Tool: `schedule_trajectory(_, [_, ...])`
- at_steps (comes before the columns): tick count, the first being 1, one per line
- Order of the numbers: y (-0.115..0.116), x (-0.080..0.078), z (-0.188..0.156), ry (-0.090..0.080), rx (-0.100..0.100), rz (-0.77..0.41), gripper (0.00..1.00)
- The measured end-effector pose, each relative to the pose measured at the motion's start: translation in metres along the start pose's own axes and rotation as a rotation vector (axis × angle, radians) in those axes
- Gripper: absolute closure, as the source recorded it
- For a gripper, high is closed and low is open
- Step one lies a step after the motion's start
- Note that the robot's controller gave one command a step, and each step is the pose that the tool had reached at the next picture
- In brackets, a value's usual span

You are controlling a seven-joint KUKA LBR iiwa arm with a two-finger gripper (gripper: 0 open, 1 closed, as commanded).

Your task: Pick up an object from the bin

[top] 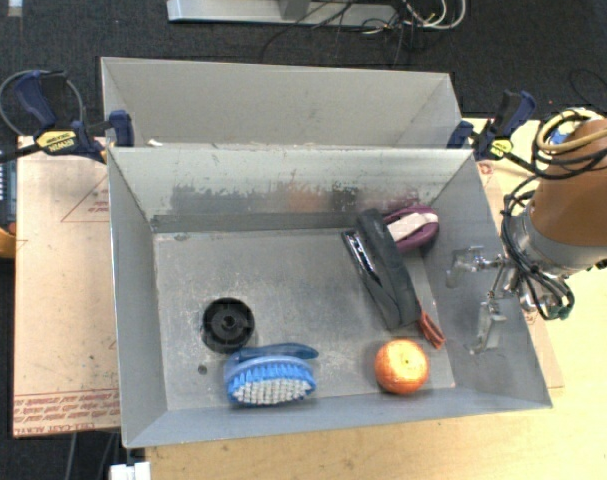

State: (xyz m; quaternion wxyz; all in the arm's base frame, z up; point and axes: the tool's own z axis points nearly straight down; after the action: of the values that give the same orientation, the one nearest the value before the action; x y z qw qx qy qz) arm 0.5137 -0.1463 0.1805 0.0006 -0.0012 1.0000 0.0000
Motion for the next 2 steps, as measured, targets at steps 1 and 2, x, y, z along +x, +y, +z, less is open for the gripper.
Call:
schedule_trajectory(1, [0.0,0.0,0.0,0.0,0.0,0.0,0.0])
schedule_trajectory(2, [0.0026,-0.0028,-0.0053,0.004,-0.001,-0.049,0.0])
